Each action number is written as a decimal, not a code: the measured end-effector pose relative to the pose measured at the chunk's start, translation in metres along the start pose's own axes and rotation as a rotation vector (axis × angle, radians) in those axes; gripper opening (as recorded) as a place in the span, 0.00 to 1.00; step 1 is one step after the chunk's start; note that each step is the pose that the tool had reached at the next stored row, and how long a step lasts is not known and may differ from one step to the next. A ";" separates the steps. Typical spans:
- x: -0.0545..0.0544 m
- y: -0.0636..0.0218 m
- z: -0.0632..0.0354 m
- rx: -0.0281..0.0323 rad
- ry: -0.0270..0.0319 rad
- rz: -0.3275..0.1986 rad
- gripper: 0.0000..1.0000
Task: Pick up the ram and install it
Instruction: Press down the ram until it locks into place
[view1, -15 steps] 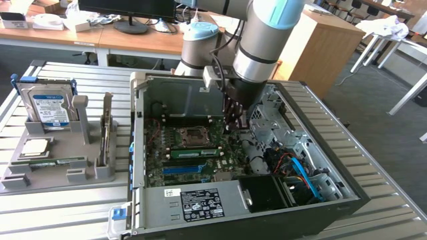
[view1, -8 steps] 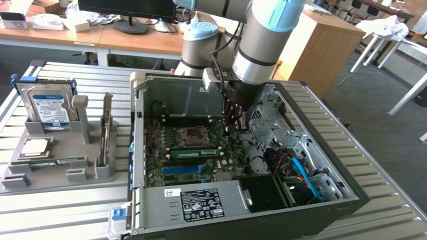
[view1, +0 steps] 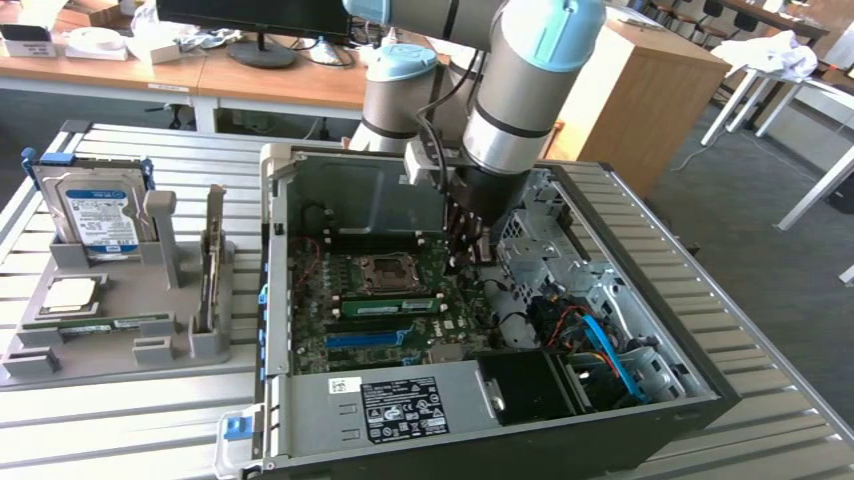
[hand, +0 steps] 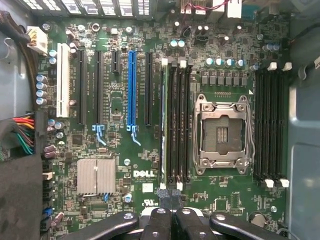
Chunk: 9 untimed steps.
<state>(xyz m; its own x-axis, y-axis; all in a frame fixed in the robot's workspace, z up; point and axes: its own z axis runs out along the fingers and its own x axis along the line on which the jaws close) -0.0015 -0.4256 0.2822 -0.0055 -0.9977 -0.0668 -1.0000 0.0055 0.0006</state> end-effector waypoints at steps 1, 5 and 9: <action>0.000 0.0000 0.0008 0.0000 0.0001 0.000 0.10; 0.000 0.0000 0.0043 0.0000 0.0001 0.000 0.10; 0.001 0.0000 0.0079 0.0000 0.0000 0.000 0.10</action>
<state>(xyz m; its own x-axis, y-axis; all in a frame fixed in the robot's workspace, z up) -0.0015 -0.4256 0.2742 -0.0055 -0.9977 -0.0668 -1.0000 0.0055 0.0006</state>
